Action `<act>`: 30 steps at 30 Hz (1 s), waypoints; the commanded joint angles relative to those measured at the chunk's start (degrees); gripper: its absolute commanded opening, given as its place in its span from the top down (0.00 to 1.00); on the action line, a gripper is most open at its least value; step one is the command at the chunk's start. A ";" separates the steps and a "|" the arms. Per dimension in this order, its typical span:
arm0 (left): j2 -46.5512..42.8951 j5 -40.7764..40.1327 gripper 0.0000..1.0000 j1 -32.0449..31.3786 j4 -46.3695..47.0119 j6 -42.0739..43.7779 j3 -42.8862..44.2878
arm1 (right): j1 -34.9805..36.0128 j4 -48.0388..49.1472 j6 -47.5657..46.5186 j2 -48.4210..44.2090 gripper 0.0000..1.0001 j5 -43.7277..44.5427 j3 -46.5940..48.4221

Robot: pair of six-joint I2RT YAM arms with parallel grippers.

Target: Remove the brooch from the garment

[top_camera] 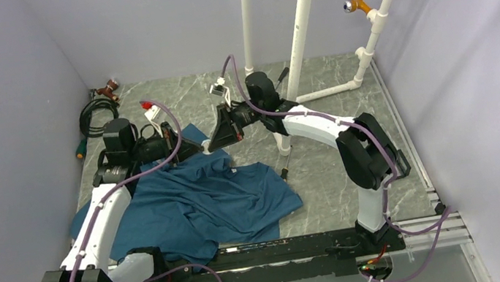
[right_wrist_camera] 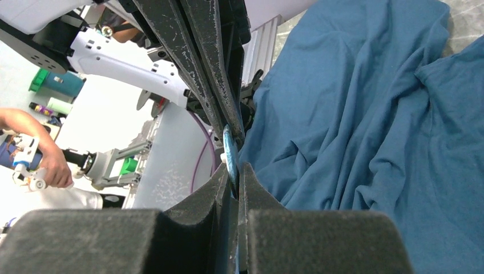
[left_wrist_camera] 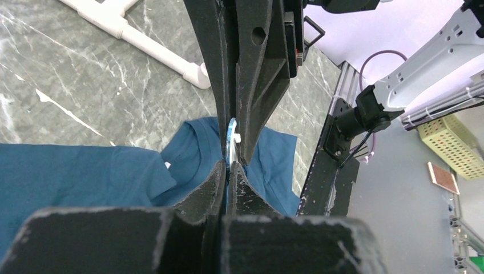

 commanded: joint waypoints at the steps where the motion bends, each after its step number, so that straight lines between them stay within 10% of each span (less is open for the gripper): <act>1: -3.04 5.16 1.00 0.54 8.62 -7.86 -1.23 | -2.72 5.75 1.71 -1.93 0.99 7.39 -3.12; 20: -1.90 3.98 1.00 2.64 16.35 -15.20 -3.04 | -4.73 11.63 5.78 -3.12 0.95 8.78 -6.75; 30: -0.97 2.80 1.00 2.64 12.73 -11.55 -1.47 | -4.38 14.25 3.75 -4.62 0.71 3.89 -6.91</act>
